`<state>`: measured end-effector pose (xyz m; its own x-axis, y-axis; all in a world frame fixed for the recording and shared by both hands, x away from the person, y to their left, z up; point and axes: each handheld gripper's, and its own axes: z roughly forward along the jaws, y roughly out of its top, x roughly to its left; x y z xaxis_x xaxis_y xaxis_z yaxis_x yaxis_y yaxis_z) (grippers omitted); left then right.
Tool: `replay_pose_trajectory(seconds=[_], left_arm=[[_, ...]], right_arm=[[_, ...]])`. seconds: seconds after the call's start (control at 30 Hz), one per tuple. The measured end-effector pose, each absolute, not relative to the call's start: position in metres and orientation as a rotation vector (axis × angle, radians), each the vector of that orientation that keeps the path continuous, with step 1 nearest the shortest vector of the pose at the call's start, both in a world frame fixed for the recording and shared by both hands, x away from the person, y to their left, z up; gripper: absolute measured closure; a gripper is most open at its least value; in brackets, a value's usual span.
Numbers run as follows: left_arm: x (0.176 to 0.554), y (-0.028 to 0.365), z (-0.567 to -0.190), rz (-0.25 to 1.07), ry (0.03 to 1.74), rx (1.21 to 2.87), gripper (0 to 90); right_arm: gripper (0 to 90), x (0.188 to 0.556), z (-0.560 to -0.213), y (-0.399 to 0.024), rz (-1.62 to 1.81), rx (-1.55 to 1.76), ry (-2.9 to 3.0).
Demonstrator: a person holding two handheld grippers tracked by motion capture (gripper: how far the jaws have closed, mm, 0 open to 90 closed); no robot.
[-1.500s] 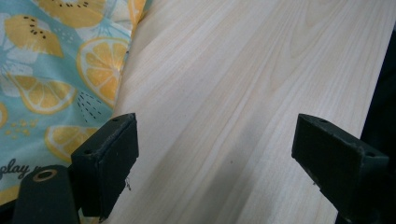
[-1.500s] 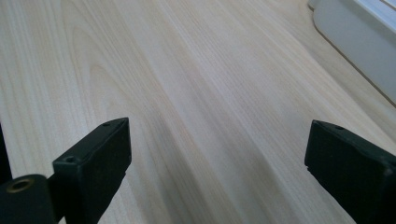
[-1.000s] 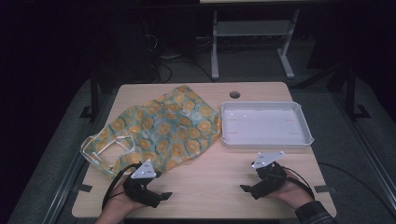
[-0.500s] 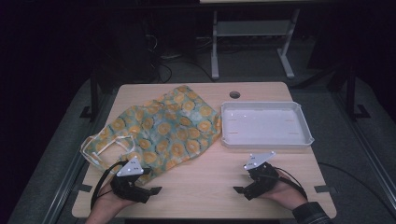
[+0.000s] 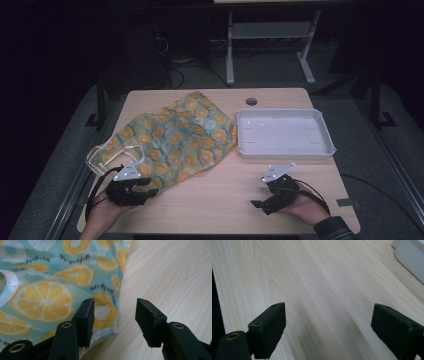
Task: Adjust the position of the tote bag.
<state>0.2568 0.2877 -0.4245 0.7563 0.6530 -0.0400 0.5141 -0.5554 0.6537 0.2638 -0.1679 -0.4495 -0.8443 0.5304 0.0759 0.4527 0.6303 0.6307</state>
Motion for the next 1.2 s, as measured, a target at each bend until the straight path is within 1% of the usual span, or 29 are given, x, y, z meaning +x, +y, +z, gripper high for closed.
replay_pose_trajectory(seconds=[0.13, 0.23, 0.33, 0.43, 0.5, 0.53, 0.57, 0.6, 0.67, 0.7, 0.77, 0.83, 0.9, 1.0, 1.2], left_arm=[[0.258, 0.287, -0.433, 0.23, 0.896, 2.332, 49.4], [0.261, 0.284, -0.44, 0.222, 0.9, 2.367, 49.5], [0.265, 0.281, -0.445, 0.224, 0.902, 2.406, 50.8], [0.268, 0.279, -0.449, 0.221, 0.904, 2.421, 54.2], [0.269, 0.278, -0.448, 0.239, 0.905, 2.424, 57.8], [0.27, 0.277, -0.448, 0.262, 0.904, 2.442, 61.2], [0.27, 0.276, -0.447, 0.26, 0.905, 2.447, 66.0], [0.27, 0.274, -0.446, 0.258, 0.887, 2.463, 74.5], [0.27, 0.272, -0.446, 0.258, 0.879, 2.477, 83.9], [0.27, 0.27, -0.445, 0.254, 0.875, 2.488, 83.9], [0.269, 0.265, -0.445, 0.245, 0.861, 2.507, 87.6], [0.268, 0.258, -0.444, 0.221, 0.828, 2.515, 88.8], [0.268, 0.248, -0.445, 0.154, 0.799, 2.495, 89.1], [0.267, 0.233, -0.444, 0.103, 0.756, 2.484, 89.3], [0.269, 0.208, -0.441, 0.045, 0.689, 2.448, 89.3]], right_arm=[[11.9, 0.264, -0.45, -0.168, 1.001, 0.825, 2.734], [12.0, 0.264, -0.45, -0.168, 1.0, 0.824, 2.735], [11.9, 0.263, -0.45, -0.168, 1.002, 0.815, 2.738], [11.9, 0.263, -0.45, -0.168, 1.004, 0.817, 2.741], [12.0, 0.263, -0.45, -0.168, 1.003, 0.816, 2.741], [12.0, 0.263, -0.45, -0.168, 1.003, 0.816, 2.742], [11.9, 0.263, -0.45, -0.168, 1.006, 0.81, 2.742], [11.9, 0.263, -0.449, -0.168, 1.01, 0.812, 2.743], [11.9, 0.263, -0.449, -0.168, 1.015, 0.805, 2.743], [11.9, 0.263, -0.449, -0.168, 1.015, 0.805, 2.743], [12.0, 0.263, -0.449, -0.168, 1.014, 0.805, 2.743], [12.0, 0.263, -0.449, -0.168, 1.014, 0.806, 2.742], [12.0, 0.263, -0.449, -0.168, 1.013, 0.806, 2.743], [12.0, 0.263, -0.45, -0.168, 1.01, 0.812, 2.74], [12.0, 0.264, -0.45, -0.167, 1.001, 0.807, 2.739]])
